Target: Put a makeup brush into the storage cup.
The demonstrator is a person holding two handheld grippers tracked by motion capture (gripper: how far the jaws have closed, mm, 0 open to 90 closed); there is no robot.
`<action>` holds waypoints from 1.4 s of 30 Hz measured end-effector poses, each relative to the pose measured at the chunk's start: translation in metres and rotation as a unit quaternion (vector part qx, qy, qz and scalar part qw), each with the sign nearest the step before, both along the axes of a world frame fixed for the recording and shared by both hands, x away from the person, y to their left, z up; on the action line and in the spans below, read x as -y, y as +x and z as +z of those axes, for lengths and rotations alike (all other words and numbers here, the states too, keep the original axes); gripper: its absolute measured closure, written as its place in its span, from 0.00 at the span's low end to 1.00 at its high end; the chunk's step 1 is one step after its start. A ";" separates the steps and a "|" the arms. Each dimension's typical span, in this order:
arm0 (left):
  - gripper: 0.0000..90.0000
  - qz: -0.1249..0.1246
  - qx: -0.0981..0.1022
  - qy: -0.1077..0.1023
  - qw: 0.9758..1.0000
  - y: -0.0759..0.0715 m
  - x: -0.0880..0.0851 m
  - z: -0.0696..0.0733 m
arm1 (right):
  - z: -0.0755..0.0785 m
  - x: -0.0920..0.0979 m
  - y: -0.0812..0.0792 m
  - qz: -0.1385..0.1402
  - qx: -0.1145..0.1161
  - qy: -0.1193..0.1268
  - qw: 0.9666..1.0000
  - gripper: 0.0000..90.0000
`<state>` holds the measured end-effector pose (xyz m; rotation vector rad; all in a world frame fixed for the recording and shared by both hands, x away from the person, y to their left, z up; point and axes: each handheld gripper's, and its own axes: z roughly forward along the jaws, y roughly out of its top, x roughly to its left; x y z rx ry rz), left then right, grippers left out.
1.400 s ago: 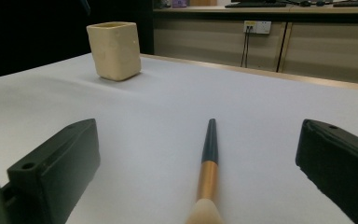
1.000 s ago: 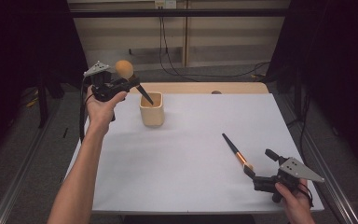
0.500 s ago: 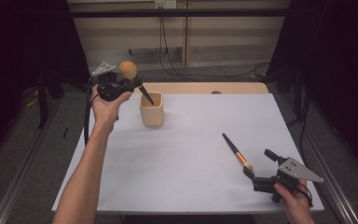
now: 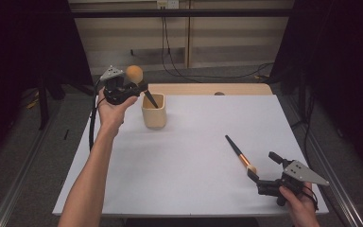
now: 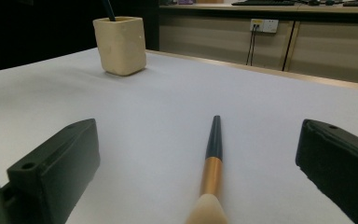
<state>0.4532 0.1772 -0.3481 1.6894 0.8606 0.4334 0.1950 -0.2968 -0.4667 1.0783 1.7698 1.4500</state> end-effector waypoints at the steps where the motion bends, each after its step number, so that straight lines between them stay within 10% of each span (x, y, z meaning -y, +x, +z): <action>1: 0.73 0.000 0.001 0.003 1.000 0.000 0.000 -0.001 | 0.000 0.000 0.000 0.000 0.000 0.001 1.000 0.00; 42: 0.73 -0.006 -0.035 0.022 0.999 0.005 0.010 -0.047 | -0.002 -0.004 0.000 0.022 -0.003 -0.002 1.000 0.00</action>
